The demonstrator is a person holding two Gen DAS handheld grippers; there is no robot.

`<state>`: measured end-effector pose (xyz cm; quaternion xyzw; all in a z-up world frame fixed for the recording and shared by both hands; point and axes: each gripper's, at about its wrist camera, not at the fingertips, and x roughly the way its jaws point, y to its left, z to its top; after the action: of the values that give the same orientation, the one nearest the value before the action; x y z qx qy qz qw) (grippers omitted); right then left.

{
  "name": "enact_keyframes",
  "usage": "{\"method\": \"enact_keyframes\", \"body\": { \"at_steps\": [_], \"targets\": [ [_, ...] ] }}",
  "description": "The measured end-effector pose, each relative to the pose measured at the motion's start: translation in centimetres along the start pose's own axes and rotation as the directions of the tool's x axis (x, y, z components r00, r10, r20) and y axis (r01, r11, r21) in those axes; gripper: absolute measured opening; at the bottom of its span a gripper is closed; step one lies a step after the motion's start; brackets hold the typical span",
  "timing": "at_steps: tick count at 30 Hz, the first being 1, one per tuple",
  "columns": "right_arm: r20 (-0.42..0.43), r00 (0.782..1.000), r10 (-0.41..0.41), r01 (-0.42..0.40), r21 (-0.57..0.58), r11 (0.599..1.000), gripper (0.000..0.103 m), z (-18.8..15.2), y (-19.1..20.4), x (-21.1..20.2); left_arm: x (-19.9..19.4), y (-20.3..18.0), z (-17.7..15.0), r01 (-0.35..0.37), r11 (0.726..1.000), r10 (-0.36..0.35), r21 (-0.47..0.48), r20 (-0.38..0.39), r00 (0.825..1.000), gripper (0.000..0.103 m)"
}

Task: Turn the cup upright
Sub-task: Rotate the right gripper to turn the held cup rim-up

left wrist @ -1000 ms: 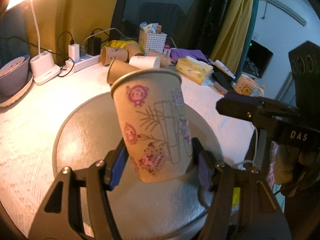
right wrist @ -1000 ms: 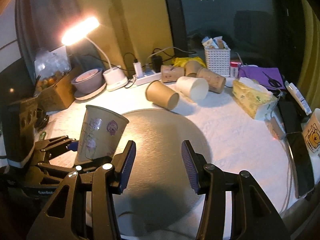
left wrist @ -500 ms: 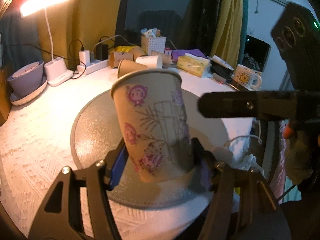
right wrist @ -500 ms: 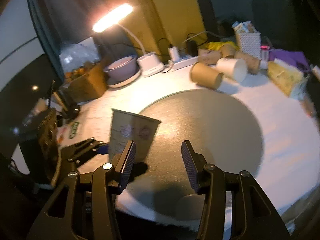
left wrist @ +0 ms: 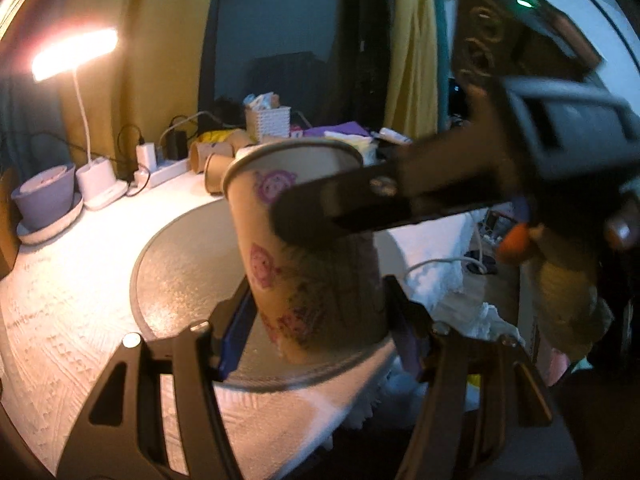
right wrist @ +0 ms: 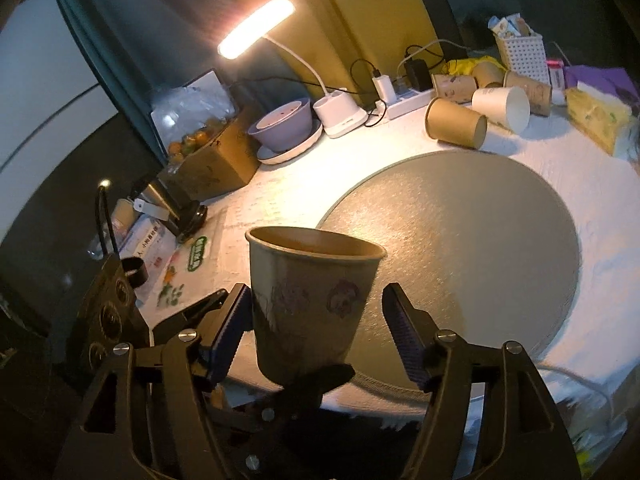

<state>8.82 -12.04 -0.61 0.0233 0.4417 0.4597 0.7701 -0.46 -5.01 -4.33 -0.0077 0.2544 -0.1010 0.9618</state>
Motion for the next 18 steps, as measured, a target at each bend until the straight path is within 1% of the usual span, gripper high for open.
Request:
{"method": "enact_keyframes", "body": {
  "at_steps": [3,11,18],
  "targets": [
    [-0.005,1.0,0.023,-0.023,0.028,0.999,0.071,0.1,-0.4,-0.1,-0.3,-0.6,0.1,-0.004,1.0,0.003,0.027,0.014,1.0,0.063],
    [-0.015,0.997,0.073,-0.072,0.076,0.995,0.071,0.2,-1.9,0.0,0.1,-0.8,0.2,-0.009,0.999,0.008,0.037,0.011,1.0,0.063],
    [-0.031,0.997,0.074,-0.072,0.076,0.995,0.07,0.6,-2.6,0.8,1.4,-0.2,0.4,-0.014,1.0,0.014,0.025,-0.014,1.0,0.064]
  ]
}}
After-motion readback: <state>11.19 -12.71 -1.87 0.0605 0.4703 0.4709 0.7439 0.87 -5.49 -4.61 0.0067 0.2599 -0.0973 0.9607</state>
